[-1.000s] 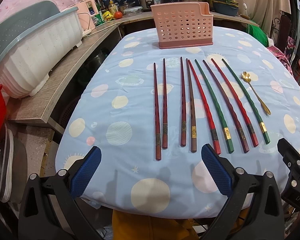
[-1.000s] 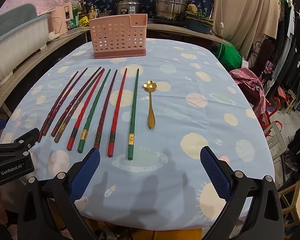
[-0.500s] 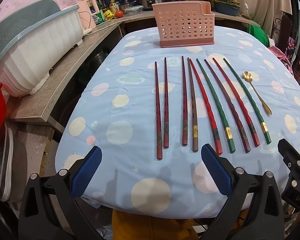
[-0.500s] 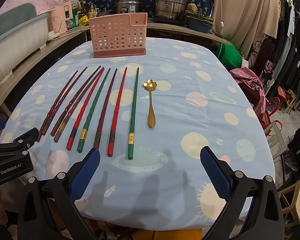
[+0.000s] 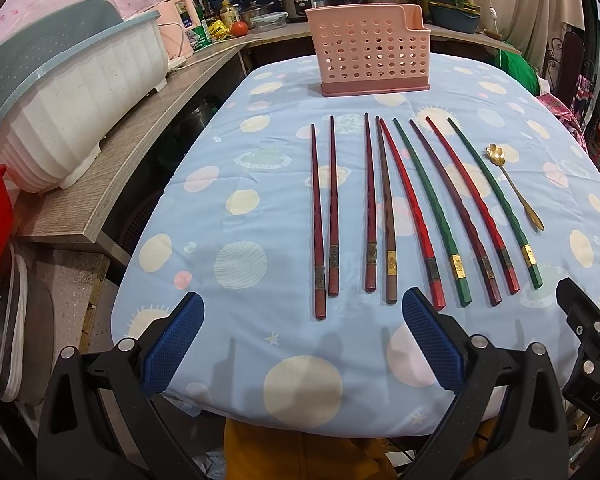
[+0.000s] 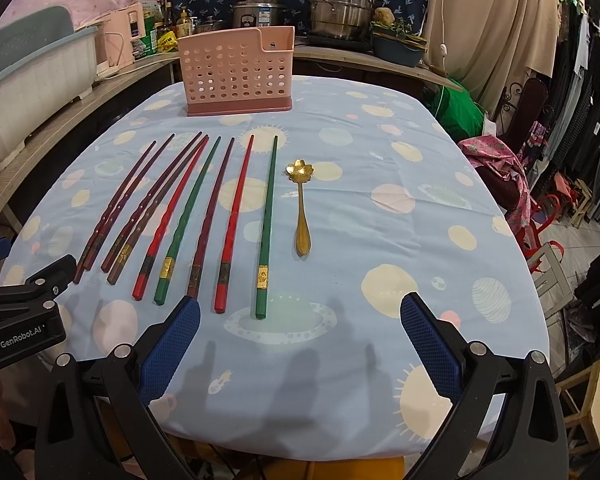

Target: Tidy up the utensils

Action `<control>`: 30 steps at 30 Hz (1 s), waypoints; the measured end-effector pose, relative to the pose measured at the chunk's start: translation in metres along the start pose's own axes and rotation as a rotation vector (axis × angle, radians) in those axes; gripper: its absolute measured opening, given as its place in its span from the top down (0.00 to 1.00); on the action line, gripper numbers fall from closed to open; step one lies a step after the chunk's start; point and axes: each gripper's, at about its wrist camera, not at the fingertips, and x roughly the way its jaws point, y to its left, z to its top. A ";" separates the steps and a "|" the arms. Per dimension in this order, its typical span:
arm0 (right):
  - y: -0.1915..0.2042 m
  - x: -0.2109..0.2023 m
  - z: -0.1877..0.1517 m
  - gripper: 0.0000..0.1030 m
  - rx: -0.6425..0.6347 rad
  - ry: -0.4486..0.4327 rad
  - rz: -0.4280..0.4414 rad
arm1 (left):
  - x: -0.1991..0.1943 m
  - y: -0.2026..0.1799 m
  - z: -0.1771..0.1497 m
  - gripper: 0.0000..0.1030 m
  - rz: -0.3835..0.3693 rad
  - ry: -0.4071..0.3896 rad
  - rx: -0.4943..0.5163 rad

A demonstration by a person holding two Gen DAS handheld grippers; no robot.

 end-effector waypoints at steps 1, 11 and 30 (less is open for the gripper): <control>0.000 0.000 0.000 0.07 0.000 0.000 0.000 | 0.000 0.000 0.000 0.08 0.000 0.000 0.000; 0.000 0.000 0.000 0.07 0.001 0.000 0.000 | 0.000 0.001 0.000 0.08 0.000 -0.001 0.000; 0.000 0.006 -0.002 0.07 0.009 0.011 0.002 | 0.008 0.013 0.001 0.08 -0.014 0.030 -0.041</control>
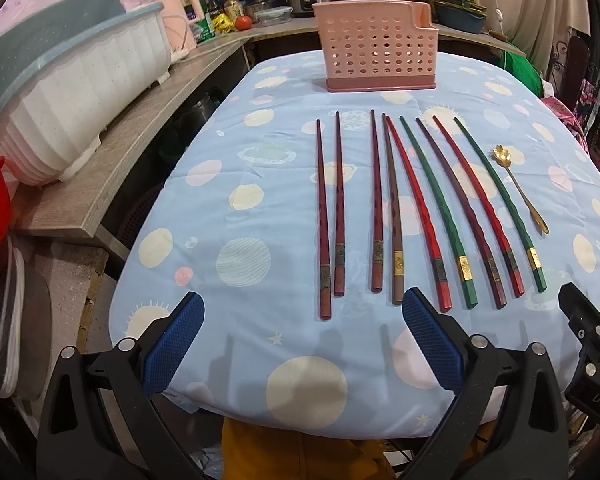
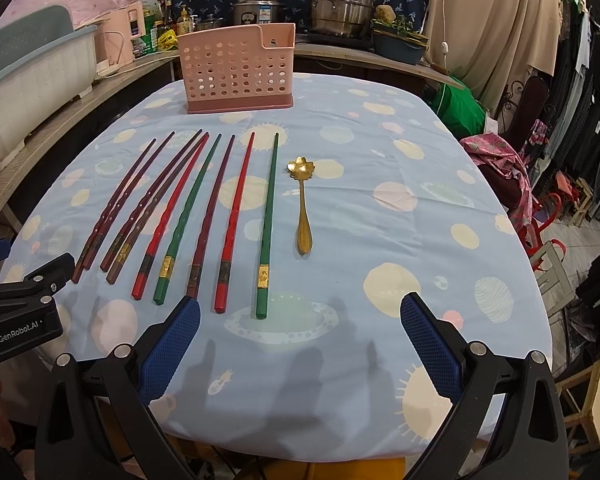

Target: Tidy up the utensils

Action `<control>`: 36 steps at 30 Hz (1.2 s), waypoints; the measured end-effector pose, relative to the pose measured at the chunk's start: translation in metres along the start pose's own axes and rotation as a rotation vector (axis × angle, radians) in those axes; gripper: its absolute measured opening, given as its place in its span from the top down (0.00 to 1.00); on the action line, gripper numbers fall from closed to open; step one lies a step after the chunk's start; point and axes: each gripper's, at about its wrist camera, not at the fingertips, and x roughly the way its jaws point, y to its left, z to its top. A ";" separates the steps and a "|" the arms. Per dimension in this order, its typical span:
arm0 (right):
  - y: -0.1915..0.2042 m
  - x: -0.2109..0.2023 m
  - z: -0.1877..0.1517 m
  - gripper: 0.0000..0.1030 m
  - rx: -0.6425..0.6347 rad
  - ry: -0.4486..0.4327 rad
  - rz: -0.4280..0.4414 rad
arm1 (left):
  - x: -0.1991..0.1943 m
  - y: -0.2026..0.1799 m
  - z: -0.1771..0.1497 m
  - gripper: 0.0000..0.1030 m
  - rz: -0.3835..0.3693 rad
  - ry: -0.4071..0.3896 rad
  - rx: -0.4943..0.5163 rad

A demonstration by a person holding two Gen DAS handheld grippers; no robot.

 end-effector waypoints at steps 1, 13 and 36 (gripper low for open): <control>-0.002 0.002 0.000 0.07 0.009 0.006 0.004 | 0.003 0.005 0.001 0.08 -0.008 0.014 -0.026; -0.011 0.017 0.010 0.07 0.041 0.029 0.017 | 0.043 0.034 0.008 0.20 -0.061 0.102 -0.143; -0.024 0.041 0.031 0.19 0.072 0.052 0.034 | 0.068 0.033 0.021 0.39 -0.069 0.154 -0.142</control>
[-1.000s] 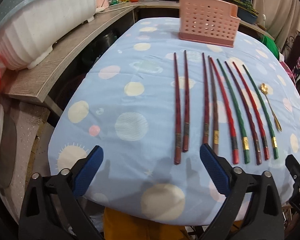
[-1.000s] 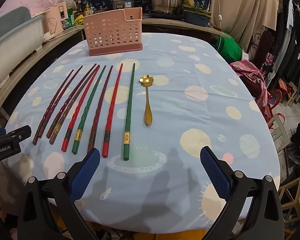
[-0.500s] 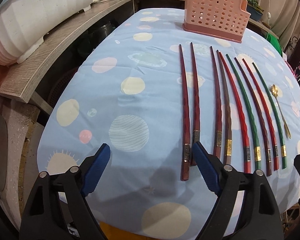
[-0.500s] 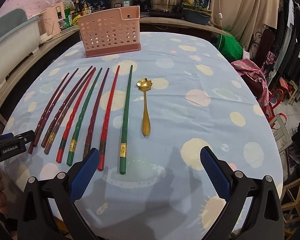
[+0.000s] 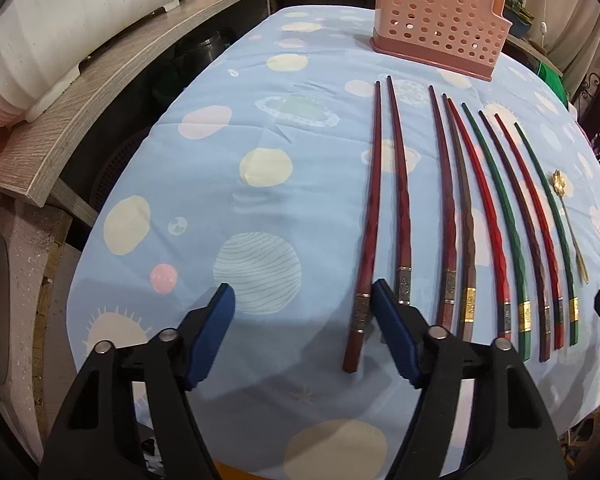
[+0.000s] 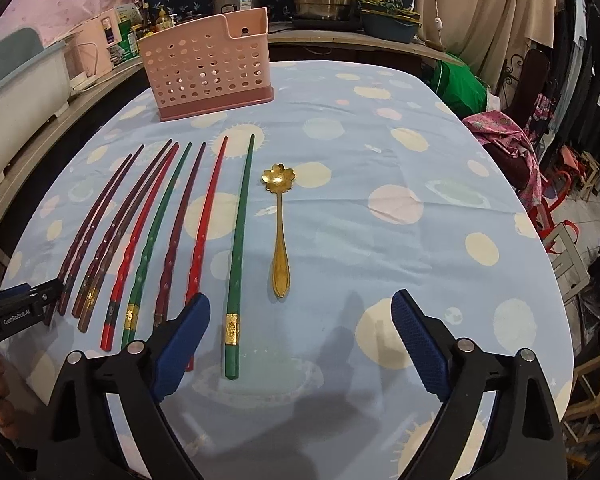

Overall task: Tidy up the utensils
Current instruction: 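Grasp the end dark-red chopstick with the left tool while the right tool grasps the gold spoon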

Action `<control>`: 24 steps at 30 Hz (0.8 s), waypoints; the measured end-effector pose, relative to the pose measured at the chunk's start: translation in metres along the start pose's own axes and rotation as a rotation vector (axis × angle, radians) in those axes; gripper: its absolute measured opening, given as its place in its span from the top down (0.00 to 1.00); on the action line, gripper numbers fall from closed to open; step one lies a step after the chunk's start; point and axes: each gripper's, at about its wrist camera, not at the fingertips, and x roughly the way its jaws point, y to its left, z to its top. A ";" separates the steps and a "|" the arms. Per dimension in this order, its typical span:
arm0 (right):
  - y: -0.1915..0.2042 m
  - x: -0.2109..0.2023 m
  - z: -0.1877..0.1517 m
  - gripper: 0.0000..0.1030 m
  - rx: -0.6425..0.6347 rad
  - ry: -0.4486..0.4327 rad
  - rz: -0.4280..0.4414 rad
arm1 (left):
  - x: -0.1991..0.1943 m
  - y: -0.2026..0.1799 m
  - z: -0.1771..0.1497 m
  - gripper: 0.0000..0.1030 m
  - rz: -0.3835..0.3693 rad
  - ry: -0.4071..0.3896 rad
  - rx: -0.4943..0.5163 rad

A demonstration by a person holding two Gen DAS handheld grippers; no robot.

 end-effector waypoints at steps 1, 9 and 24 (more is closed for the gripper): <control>0.000 0.003 0.001 0.22 -0.002 0.003 0.000 | 0.000 -0.001 0.000 0.43 -0.002 -0.002 0.001; -0.005 0.026 0.006 0.57 0.025 0.055 0.043 | -0.001 -0.008 0.004 0.70 -0.017 -0.011 0.026; 0.013 0.033 0.011 0.90 -0.068 0.033 0.057 | 0.001 -0.003 0.010 0.87 -0.010 0.000 0.008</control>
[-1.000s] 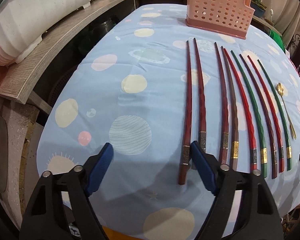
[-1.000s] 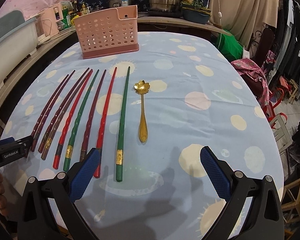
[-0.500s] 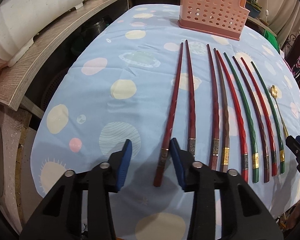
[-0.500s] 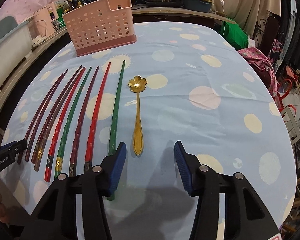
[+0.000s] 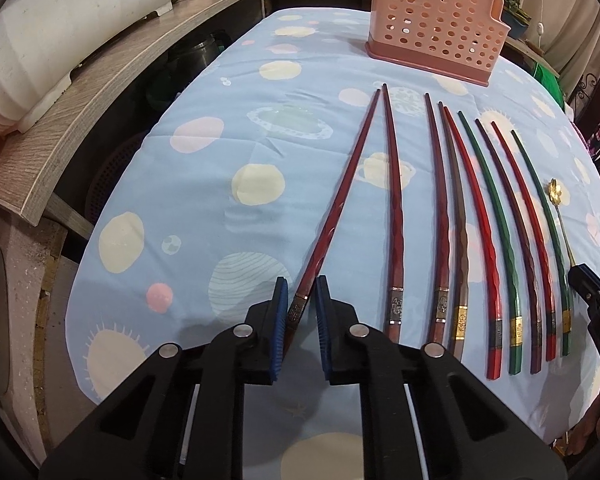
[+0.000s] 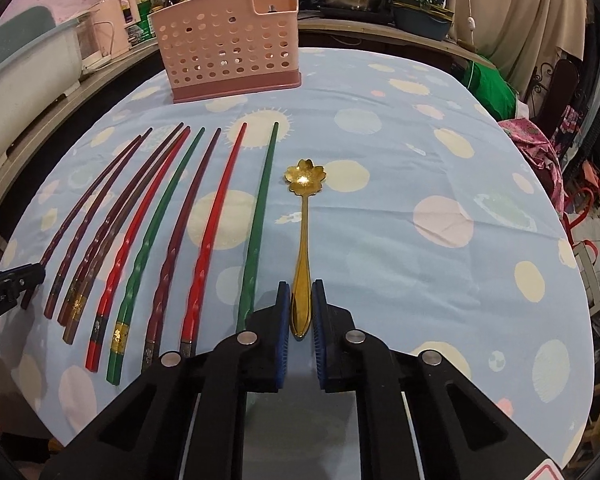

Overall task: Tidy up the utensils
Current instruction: 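Grasp the end dark-red chopstick with the left tool while the right tool grasps the gold spoon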

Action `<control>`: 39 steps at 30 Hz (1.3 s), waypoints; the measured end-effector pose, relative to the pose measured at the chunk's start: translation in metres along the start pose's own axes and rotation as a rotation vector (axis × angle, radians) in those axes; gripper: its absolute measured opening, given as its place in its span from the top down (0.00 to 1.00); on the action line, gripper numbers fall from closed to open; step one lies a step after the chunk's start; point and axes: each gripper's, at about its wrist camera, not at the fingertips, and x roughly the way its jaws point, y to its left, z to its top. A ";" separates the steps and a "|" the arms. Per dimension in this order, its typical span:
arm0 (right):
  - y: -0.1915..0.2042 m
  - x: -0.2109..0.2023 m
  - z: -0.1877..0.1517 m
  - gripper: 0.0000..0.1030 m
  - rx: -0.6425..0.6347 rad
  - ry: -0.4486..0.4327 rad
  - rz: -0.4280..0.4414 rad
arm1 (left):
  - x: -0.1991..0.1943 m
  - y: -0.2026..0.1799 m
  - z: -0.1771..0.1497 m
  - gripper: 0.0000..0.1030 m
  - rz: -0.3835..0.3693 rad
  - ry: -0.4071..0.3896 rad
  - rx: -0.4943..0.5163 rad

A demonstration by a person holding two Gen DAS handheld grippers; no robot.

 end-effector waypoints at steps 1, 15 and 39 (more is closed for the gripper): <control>-0.001 0.000 0.000 0.90 0.006 0.002 0.005 | 0.000 0.000 0.001 0.88 -0.004 0.002 -0.003; -0.016 -0.030 0.018 0.91 0.085 -0.070 0.061 | -0.021 0.003 0.011 0.95 -0.039 -0.033 -0.030; -0.020 -0.047 0.036 0.98 0.106 -0.123 0.085 | -0.012 0.020 0.000 0.82 -0.130 0.038 -0.099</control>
